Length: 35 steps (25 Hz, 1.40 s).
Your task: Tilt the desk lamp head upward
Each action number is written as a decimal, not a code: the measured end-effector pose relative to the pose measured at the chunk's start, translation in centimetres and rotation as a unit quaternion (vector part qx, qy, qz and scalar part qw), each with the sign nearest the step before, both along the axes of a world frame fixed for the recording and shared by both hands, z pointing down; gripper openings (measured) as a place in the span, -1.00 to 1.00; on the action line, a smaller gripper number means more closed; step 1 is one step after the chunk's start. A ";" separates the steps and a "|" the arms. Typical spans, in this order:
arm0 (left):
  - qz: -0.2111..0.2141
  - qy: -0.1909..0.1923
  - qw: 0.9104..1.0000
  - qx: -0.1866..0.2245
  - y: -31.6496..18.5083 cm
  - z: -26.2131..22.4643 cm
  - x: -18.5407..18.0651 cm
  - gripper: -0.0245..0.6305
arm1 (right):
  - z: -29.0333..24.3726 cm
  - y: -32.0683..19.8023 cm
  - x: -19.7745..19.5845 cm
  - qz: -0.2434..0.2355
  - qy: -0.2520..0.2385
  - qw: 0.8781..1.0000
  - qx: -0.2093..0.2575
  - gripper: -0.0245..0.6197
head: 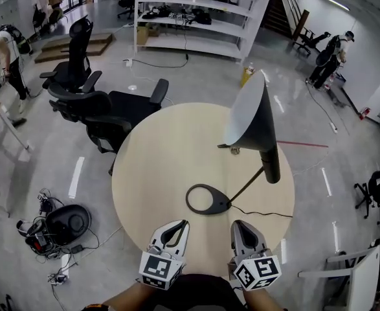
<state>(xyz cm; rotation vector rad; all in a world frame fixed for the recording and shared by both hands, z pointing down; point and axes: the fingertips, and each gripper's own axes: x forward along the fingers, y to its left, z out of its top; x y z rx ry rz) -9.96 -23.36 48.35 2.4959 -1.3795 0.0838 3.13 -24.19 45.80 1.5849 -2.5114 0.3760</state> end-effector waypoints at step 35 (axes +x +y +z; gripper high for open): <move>-0.021 -0.080 0.996 0.012 29.0 -0.1 19.8 -0.75 | 2.4 28.3 18.1 -0.013 -0.025 1.000 0.003 -0.86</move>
